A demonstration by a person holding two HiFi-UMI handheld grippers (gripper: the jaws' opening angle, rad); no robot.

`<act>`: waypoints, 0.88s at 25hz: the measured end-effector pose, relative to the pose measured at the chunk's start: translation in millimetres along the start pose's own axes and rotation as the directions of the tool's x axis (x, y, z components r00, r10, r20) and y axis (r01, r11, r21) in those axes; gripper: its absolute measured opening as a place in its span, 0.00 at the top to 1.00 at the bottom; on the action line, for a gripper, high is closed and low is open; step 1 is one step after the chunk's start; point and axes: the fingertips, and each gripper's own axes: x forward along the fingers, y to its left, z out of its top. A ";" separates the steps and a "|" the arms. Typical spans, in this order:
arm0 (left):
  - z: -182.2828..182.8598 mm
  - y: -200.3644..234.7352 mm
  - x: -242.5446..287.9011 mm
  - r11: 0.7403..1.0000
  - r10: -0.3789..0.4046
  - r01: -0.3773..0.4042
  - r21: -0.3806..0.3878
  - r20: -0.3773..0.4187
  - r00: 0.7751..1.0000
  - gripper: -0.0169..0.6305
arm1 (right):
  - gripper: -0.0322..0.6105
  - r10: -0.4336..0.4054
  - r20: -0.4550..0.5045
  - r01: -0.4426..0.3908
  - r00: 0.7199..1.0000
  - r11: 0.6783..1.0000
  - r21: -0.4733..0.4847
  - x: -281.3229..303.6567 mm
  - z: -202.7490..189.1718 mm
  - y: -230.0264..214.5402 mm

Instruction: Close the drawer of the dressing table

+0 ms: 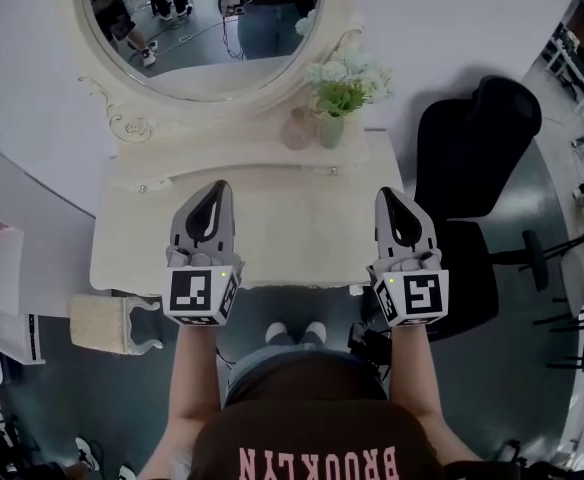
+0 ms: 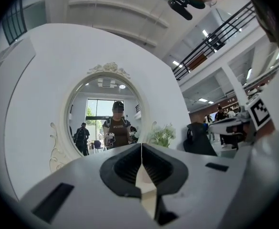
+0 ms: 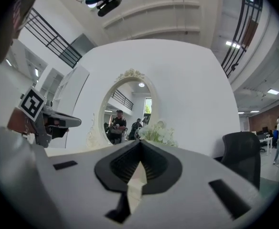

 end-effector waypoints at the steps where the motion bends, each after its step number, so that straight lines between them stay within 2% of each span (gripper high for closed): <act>1: 4.9 -0.6 0.1 1.000 -0.006 0.006 -0.005 0.013 1.000 0.97 | 0.95 -0.006 0.016 0.006 1.000 1.000 0.003 -1.4 5.6 -0.6; 5: 18.2 -1.2 -0.4 0.999 -0.010 0.011 -0.037 0.031 0.999 0.97 | 0.95 -0.007 0.021 0.007 1.000 1.000 -0.025 -3.8 16.5 1.3; 22: 14.0 -0.9 -5.2 0.998 -0.043 0.044 -0.034 0.043 0.998 0.97 | 0.95 0.017 0.022 -0.016 1.000 0.998 -0.067 -5.5 25.1 13.6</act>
